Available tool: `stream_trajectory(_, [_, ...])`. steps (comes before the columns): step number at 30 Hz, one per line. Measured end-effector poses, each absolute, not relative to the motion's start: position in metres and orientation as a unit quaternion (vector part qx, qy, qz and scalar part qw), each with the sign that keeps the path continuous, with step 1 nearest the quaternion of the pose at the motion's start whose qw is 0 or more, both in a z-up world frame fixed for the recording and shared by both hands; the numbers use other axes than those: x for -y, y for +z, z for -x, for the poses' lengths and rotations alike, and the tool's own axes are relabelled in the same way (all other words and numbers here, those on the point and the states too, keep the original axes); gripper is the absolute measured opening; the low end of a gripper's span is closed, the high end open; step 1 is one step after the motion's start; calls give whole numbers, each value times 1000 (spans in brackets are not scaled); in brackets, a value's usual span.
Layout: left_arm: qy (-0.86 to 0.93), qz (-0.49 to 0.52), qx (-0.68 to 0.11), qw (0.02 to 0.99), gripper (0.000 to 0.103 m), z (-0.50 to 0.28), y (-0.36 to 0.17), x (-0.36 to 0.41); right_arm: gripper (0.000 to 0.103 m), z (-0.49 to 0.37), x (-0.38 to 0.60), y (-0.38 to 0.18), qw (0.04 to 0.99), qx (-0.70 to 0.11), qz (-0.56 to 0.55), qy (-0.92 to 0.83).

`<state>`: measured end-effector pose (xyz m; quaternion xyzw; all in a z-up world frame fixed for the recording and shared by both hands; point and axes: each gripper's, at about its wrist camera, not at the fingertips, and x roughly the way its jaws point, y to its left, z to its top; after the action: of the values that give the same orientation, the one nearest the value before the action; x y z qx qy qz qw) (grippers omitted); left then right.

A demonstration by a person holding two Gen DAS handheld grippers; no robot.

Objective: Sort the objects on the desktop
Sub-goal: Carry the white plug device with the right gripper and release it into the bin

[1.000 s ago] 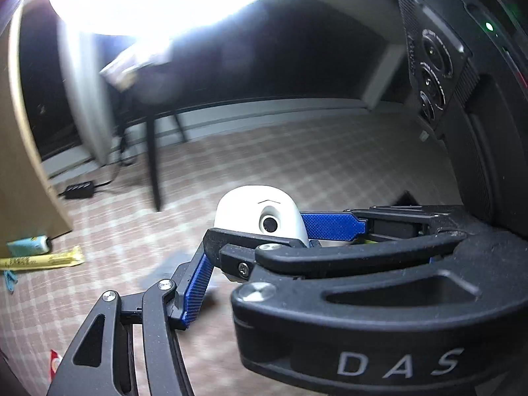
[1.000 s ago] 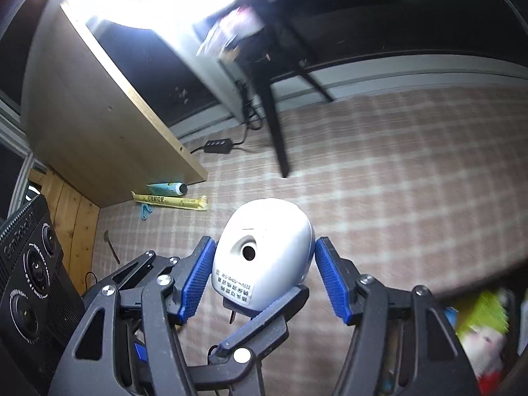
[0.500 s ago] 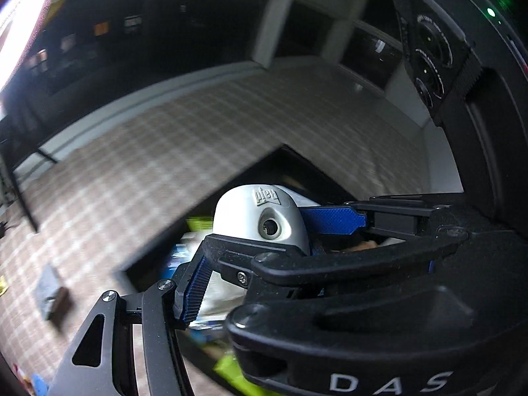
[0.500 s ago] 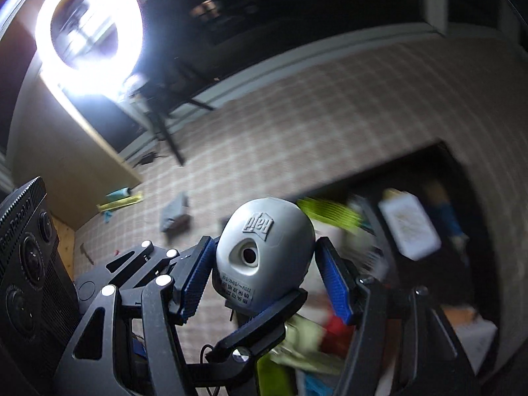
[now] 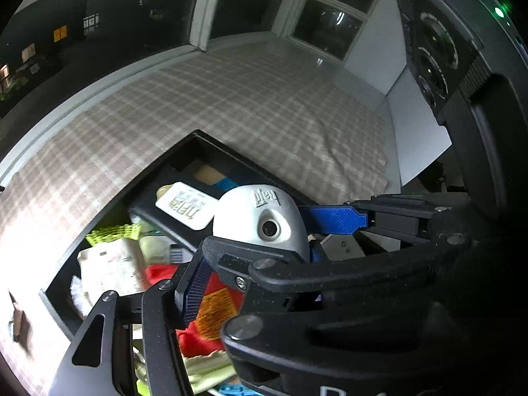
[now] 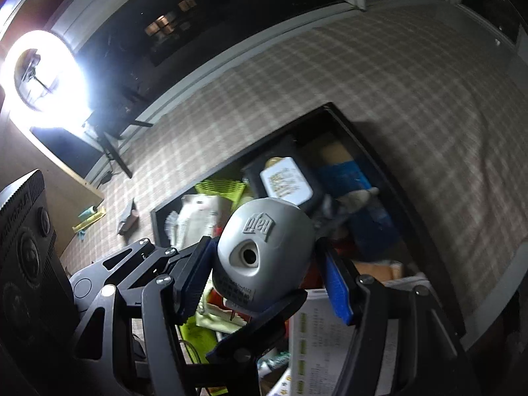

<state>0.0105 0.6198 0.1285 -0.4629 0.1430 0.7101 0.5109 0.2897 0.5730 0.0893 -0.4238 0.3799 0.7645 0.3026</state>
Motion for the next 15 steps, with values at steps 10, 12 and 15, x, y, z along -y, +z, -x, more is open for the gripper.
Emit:
stream_trajectory(10, [726, 465, -142, 486, 61, 7, 131, -599, 66, -315, -583, 104, 350, -372, 407, 757])
stream_trajectory(12, [729, 469, -135, 479, 61, 13, 130, -591, 66, -313, -582, 105, 351, -370, 408, 757])
stream_trajectory(15, [738, 468, -130, 468, 61, 20, 130, -578, 66, -310, -580, 104, 349, -365, 411, 759])
